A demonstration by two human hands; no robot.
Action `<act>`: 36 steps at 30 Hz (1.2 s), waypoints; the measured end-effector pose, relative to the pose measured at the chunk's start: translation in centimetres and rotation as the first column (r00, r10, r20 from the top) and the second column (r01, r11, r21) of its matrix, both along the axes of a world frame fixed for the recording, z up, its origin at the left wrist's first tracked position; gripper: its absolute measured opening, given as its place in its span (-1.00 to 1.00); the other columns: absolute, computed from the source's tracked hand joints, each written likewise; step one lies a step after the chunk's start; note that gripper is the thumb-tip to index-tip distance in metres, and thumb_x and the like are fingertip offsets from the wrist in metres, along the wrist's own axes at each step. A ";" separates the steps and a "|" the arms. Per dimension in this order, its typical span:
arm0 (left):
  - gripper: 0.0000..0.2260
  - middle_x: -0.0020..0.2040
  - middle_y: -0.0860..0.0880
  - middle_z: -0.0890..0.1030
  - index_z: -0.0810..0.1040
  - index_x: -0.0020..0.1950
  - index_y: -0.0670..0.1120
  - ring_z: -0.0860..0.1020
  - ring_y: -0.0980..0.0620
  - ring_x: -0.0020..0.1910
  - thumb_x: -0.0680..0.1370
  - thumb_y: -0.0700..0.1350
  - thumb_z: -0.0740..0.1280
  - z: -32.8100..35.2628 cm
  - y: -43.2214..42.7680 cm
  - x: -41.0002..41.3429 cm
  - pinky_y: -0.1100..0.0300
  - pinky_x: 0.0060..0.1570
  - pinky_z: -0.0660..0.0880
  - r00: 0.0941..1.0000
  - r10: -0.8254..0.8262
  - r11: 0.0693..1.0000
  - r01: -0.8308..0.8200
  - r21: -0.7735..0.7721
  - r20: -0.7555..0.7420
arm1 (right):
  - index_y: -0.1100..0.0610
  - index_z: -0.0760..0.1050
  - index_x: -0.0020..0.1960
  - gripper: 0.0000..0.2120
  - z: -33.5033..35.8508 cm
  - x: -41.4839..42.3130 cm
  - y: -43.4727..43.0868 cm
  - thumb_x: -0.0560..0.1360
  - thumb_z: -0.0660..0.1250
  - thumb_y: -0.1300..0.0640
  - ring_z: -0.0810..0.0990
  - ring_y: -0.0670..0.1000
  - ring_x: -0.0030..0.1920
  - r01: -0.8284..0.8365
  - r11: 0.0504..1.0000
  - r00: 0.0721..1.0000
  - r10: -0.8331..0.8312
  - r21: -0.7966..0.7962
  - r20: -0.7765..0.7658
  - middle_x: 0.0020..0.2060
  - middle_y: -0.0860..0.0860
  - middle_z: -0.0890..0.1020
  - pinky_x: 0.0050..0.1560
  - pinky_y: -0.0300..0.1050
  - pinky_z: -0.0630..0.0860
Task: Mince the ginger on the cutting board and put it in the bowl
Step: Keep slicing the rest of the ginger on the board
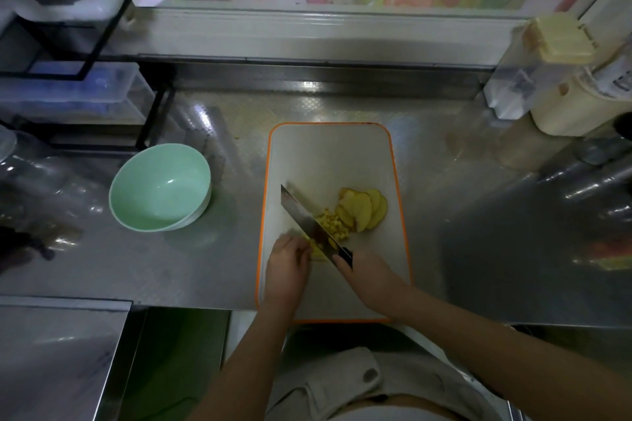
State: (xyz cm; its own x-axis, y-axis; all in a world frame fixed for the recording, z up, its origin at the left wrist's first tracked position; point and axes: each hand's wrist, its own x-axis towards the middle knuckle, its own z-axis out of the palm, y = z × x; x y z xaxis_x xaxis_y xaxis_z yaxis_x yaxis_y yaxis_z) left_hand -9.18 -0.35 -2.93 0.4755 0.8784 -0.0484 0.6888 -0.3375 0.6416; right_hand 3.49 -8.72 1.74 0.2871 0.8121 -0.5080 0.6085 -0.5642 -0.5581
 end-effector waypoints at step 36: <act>-0.76 0.06 -0.11 0.51 0.53 0.12 -0.14 0.43 -0.08 0.10 0.47 -0.17 0.37 -1.0 -0.2 -0.7 0.15 0.12 0.34 0.992 -0.126 0.992 0.126 0.002 -0.017 | -0.08 0.25 -0.32 -0.68 -0.9 2.9 0.6 0.60 0.15 -0.02 0.36 -0.15 -0.42 -0.003 0.992 1.000 0.000 0.129 0.021 -0.43 -0.11 0.38 -0.40 -0.24 0.25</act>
